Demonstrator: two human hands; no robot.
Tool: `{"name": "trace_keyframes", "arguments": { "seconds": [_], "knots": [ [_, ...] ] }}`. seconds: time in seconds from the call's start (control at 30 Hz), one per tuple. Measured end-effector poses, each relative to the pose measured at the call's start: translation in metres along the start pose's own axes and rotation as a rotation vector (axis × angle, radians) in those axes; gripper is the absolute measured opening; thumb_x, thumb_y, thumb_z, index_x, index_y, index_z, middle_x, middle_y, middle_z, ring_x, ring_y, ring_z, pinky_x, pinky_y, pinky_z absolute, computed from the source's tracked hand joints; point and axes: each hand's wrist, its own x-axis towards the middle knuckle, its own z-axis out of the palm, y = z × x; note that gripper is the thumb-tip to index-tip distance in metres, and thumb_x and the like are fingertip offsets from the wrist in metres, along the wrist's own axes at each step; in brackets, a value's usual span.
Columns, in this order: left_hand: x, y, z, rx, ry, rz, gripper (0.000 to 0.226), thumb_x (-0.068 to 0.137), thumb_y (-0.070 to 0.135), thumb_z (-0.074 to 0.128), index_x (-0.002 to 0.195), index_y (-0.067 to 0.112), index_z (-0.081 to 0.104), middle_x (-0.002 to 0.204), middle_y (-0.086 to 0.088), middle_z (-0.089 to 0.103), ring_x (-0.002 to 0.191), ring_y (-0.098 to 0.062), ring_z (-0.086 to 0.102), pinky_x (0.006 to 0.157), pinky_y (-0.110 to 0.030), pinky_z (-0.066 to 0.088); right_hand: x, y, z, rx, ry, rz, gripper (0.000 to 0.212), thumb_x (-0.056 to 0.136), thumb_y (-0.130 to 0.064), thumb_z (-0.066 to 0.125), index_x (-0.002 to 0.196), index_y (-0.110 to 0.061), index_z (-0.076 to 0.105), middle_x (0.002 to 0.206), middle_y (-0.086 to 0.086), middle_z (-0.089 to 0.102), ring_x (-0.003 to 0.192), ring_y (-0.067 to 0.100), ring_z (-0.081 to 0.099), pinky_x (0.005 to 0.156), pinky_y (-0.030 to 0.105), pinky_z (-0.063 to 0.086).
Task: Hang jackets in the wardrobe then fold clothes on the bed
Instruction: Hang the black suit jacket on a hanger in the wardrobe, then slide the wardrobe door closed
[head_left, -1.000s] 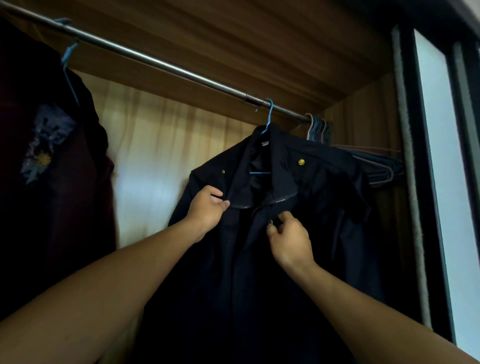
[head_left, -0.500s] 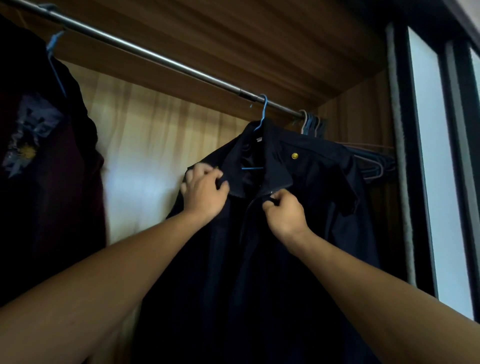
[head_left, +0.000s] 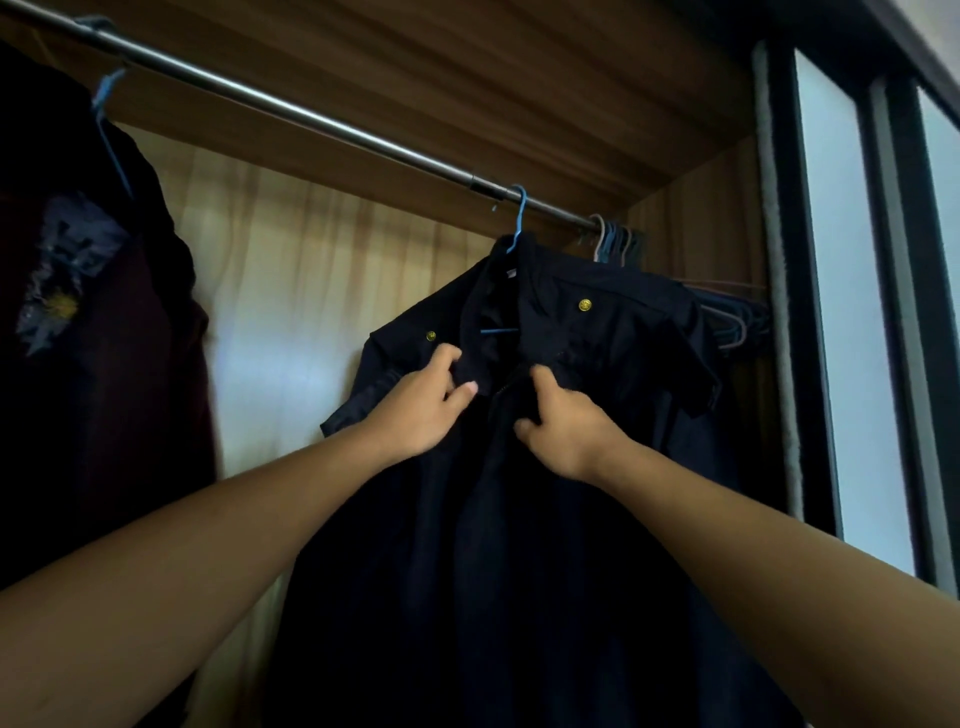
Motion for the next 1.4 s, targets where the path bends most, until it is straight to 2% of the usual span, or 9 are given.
{"name": "trace_keyframes", "arguments": {
  "seconds": [0.07, 0.13, 0.23, 0.33, 0.53, 0.73, 1.0, 1.13, 1.4],
  "knots": [
    [-0.009, -0.001, -0.001, 0.136, -0.147, -0.115, 0.046, 0.098, 0.051, 0.055, 0.129, 0.018, 0.045, 0.093, 0.003, 0.068, 0.086, -0.012, 0.066, 0.080, -0.032, 0.052, -0.012, 0.005, 0.002, -0.056, -0.167, 0.050, 0.081, 0.097, -0.044, 0.060, 0.158, -0.022, 0.012, 0.143, 0.015, 0.053, 0.129, 0.034, 0.052, 0.108, 0.040, 0.043],
    [-0.023, 0.000, 0.001, 0.225, -0.432, -0.265, 0.045, 0.096, 0.054, 0.058, 0.119, 0.015, 0.056, 0.096, -0.004, 0.071, 0.081, -0.015, 0.068, 0.080, -0.037, 0.059, -0.028, 0.006, 0.004, -0.125, -0.375, 0.109, 0.088, 0.096, -0.052, 0.060, 0.161, -0.024, 0.010, 0.155, 0.011, 0.042, 0.138, 0.030, 0.046, 0.113, 0.039, 0.040],
    [-0.045, 0.008, 0.008, 0.164, -0.756, -0.382, 0.033, 0.098, 0.044, 0.060, 0.116, 0.016, 0.062, 0.107, -0.004, 0.068, 0.094, -0.018, 0.072, 0.086, -0.038, 0.061, -0.057, 0.009, 0.006, -0.189, -0.590, 0.215, 0.072, 0.096, -0.053, 0.060, 0.157, -0.028, 0.030, 0.143, 0.007, 0.050, 0.122, 0.028, 0.058, 0.097, 0.042, 0.056],
    [-0.067, 0.023, 0.022, 0.071, -0.863, -0.340, 0.024, 0.099, 0.034, 0.060, 0.117, 0.020, 0.066, 0.114, -0.002, 0.069, 0.104, -0.017, 0.071, 0.090, -0.035, 0.060, -0.089, 0.013, 0.005, -0.133, -0.679, 0.280, 0.059, 0.097, -0.048, 0.060, 0.149, -0.029, 0.041, 0.119, 0.005, 0.061, 0.106, 0.025, 0.067, 0.087, 0.040, 0.061],
    [-0.113, 0.073, 0.069, -0.068, -1.048, -0.221, 0.024, 0.099, 0.026, 0.061, 0.122, 0.021, 0.066, 0.119, -0.002, 0.070, 0.111, -0.017, 0.069, 0.098, -0.037, 0.056, -0.165, 0.027, 0.006, -0.020, -0.905, 0.415, 0.040, 0.099, -0.047, 0.059, 0.132, -0.025, 0.057, 0.120, 0.009, 0.067, 0.107, 0.023, 0.068, 0.091, 0.045, 0.060],
    [-0.152, 0.131, 0.117, -0.130, -1.101, -0.173, 0.026, 0.098, 0.023, 0.063, 0.122, 0.013, 0.066, 0.103, 0.005, 0.067, 0.110, -0.018, 0.068, 0.095, -0.035, 0.056, -0.224, 0.063, -0.018, -0.189, -0.986, 0.511, 0.034, 0.100, -0.051, 0.054, 0.120, -0.024, 0.058, 0.117, 0.008, 0.070, 0.106, 0.023, 0.070, 0.091, 0.047, 0.059],
    [-0.175, 0.187, 0.186, -0.053, -1.062, -0.255, 0.041, 0.093, 0.038, 0.070, 0.123, 0.010, 0.065, 0.114, -0.005, 0.069, 0.102, -0.012, 0.067, 0.092, -0.033, 0.059, -0.275, 0.133, -0.058, -0.214, -0.937, 0.509, 0.035, 0.101, -0.050, 0.052, 0.117, -0.019, 0.058, 0.097, 0.002, 0.068, 0.096, 0.022, 0.069, 0.078, 0.039, 0.060],
    [-0.186, 0.202, 0.215, -0.064, -1.018, -0.423, 0.064, 0.088, 0.051, 0.073, 0.135, 0.011, 0.053, 0.123, -0.007, 0.066, 0.106, -0.016, 0.067, 0.093, -0.034, 0.058, -0.300, 0.182, -0.068, -0.247, -0.960, 0.488, 0.047, 0.101, -0.049, 0.052, 0.131, -0.014, 0.055, 0.111, 0.010, 0.069, 0.097, 0.026, 0.070, 0.080, 0.045, 0.061],
    [-0.207, 0.215, 0.243, -0.172, -0.854, -0.629, 0.054, 0.091, 0.044, 0.070, 0.132, 0.013, 0.055, 0.123, -0.005, 0.066, 0.099, -0.014, 0.071, 0.091, -0.035, 0.059, -0.338, 0.259, -0.063, -0.206, -0.992, 0.531, 0.054, 0.099, -0.050, 0.052, 0.142, -0.018, 0.049, 0.125, 0.013, 0.067, 0.101, 0.030, 0.069, 0.085, 0.051, 0.060]
  ]
}}
